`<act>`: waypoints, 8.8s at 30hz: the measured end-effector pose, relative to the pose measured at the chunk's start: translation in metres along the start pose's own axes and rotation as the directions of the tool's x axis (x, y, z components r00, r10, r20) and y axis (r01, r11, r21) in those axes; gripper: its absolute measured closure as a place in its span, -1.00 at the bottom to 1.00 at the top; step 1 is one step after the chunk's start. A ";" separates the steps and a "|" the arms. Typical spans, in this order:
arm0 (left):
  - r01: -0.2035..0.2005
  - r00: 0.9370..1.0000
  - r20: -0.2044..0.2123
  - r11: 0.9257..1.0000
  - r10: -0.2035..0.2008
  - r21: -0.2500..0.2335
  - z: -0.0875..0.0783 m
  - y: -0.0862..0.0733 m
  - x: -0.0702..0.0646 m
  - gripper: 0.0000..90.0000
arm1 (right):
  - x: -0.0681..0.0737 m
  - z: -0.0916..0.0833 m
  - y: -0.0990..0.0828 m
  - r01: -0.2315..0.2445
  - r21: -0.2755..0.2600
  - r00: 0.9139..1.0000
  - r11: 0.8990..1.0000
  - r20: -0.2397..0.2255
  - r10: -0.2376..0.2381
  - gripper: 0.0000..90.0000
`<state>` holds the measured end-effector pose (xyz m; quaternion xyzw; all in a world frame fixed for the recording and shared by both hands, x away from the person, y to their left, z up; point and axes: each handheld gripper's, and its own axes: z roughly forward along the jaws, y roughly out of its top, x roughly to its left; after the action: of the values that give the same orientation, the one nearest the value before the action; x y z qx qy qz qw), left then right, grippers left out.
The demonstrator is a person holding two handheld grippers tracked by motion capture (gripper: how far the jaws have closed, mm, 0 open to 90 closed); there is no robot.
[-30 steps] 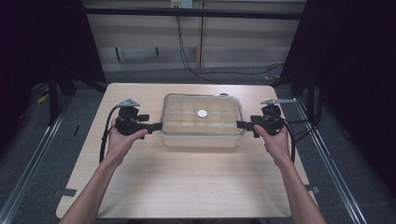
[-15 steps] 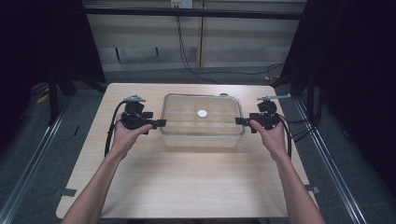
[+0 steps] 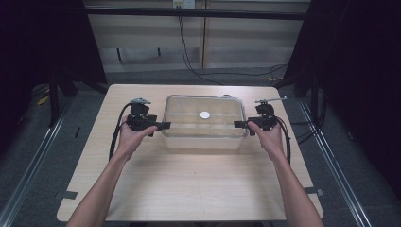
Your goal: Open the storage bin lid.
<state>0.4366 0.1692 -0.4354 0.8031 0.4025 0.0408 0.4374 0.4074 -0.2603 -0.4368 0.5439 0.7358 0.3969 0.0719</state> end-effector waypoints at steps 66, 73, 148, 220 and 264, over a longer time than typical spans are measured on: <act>0.057 0.996 0.063 0.998 -0.057 0.002 0.022 -0.006 -0.002 -0.55 | 0.010 0.005 -0.003 -0.024 -0.092 1.000 0.995 0.011 0.025 -0.33; 0.062 0.996 0.058 0.998 -0.062 0.005 0.023 -0.004 0.000 -0.54 | 0.014 0.005 -0.001 -0.009 -0.092 0.999 0.996 0.030 0.012 -0.38; -0.043 0.999 0.026 0.987 0.047 -0.152 -0.026 0.006 -0.024 0.32 | 0.022 -0.041 -0.011 -0.058 -0.246 0.996 0.967 -0.078 0.040 0.45; -0.061 0.994 0.077 0.991 0.071 -0.123 -0.060 -0.046 -0.058 0.37 | 0.054 -0.078 -0.066 -0.024 -0.249 0.994 0.968 -0.107 -0.003 0.51; -0.054 0.992 0.113 0.998 0.057 -0.025 -0.080 -0.114 -0.085 0.39 | 0.081 -0.085 -0.143 -0.026 -0.137 0.987 0.990 -0.160 0.004 0.53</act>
<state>0.2761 0.1988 -0.4460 0.8102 0.3540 0.0114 0.4669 0.2230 -0.2472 -0.4481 0.5096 0.7059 0.4897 0.0474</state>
